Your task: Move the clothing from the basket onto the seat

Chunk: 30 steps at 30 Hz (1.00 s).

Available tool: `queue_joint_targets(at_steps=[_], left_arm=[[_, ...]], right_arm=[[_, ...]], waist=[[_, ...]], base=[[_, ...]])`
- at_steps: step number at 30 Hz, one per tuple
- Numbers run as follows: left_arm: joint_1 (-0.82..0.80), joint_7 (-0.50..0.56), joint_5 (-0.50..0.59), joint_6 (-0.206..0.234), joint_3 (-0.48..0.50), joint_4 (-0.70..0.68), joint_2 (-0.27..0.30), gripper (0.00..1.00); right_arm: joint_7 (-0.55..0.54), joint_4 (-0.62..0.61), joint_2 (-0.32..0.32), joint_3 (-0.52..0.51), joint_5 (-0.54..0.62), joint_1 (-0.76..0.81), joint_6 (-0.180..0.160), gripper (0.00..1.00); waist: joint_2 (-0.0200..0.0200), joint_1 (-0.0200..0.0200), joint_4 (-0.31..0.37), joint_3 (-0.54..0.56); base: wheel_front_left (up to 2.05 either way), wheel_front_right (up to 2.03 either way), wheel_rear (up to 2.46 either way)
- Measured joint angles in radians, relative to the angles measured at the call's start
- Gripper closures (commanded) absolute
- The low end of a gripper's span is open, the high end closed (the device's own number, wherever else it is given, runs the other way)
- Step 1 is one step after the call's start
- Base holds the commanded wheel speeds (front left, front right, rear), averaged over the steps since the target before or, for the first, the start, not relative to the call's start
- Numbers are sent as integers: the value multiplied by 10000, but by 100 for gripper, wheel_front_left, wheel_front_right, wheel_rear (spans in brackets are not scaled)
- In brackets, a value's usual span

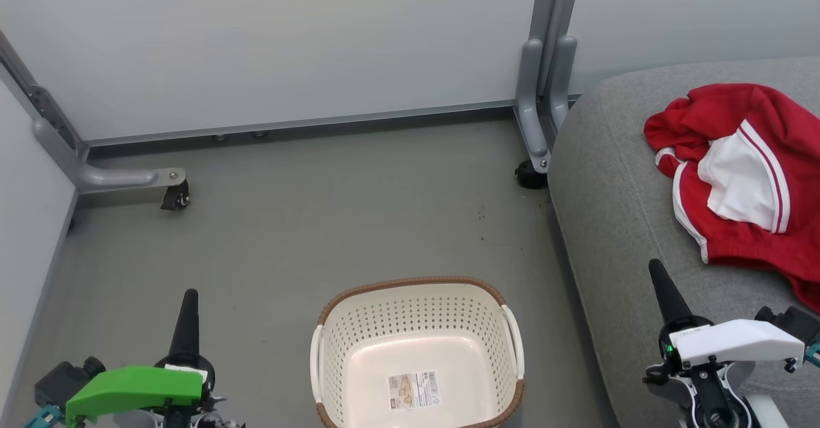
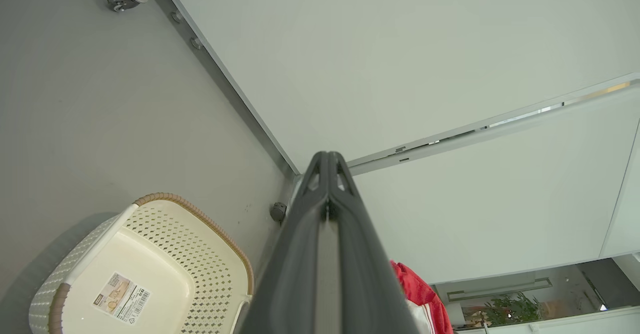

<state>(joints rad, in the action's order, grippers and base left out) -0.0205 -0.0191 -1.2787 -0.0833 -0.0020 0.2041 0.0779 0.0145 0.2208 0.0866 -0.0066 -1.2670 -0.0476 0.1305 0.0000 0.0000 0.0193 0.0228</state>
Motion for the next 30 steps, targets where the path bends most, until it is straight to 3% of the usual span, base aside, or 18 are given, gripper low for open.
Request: queue_joint_targets(at_steps=[30], left_arm=[[-523,709,-2499,-314,548,278,-8,100]], right_arm=[[-719,150,-104,-527,-2552,-384,0,100]], waist=[[0,0,-126,-170]], base=[[0,0,0]])
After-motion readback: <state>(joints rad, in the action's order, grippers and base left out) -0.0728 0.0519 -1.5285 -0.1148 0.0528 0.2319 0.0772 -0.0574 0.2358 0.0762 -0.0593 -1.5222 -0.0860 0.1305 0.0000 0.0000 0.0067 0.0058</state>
